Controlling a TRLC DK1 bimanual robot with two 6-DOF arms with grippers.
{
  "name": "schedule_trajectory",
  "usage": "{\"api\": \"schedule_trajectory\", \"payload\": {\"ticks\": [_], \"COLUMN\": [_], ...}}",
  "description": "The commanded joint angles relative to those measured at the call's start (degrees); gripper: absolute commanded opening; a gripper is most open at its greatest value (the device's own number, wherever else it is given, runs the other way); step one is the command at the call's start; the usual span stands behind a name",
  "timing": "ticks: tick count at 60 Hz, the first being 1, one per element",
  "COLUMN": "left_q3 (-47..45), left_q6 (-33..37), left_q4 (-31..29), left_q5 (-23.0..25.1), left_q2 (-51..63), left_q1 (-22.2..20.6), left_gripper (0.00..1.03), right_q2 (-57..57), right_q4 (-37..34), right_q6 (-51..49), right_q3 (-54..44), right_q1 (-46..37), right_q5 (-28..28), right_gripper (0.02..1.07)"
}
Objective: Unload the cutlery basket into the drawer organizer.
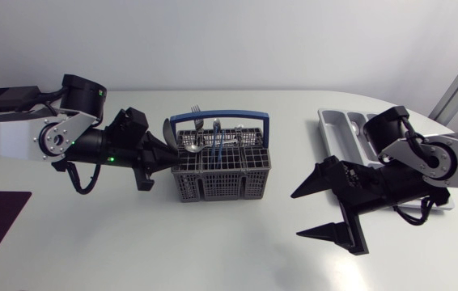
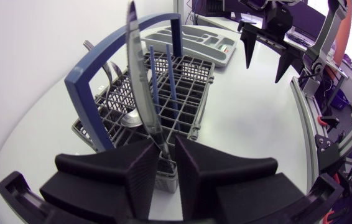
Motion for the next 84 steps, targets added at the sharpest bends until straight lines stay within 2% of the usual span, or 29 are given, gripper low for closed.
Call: {"api": "schedule_trajectory", "payload": {"ticks": [1,23,36,71,84], "left_q3": [1.9,3.0,3.9,8.0,10.5], "left_q6": [0.9,0.8,0.9,-2.9,-6.1], "left_q4": [0.5,-1.2,-2.3,-9.2,-11.0], "left_q5": [0.9,1.4,1.7,3.8,3.8], "left_q2": [1.5,4.3,4.3,-6.5,-9.8], "left_q1": [-0.2,-0.5,-0.5,0.2,0.1], "left_gripper": [0.12,0.03,0.03,0.03,0.03], "right_q2": [1.0,1.0,0.7,-4.5,-8.5], "right_q4": [0.4,0.7,0.7,-0.1,0.3], "right_q6": [1.1,1.1,1.2,4.1,8.5], "right_q3": [-1.4,-1.4,-1.7,-1.8,-1.0], "right_q1": [0.4,0.4,0.5,3.7,5.1], "right_q5": [0.0,-0.1,-0.1,-0.1,0.0], "right_gripper": [0.98,0.98,0.98,0.98,0.98]}}
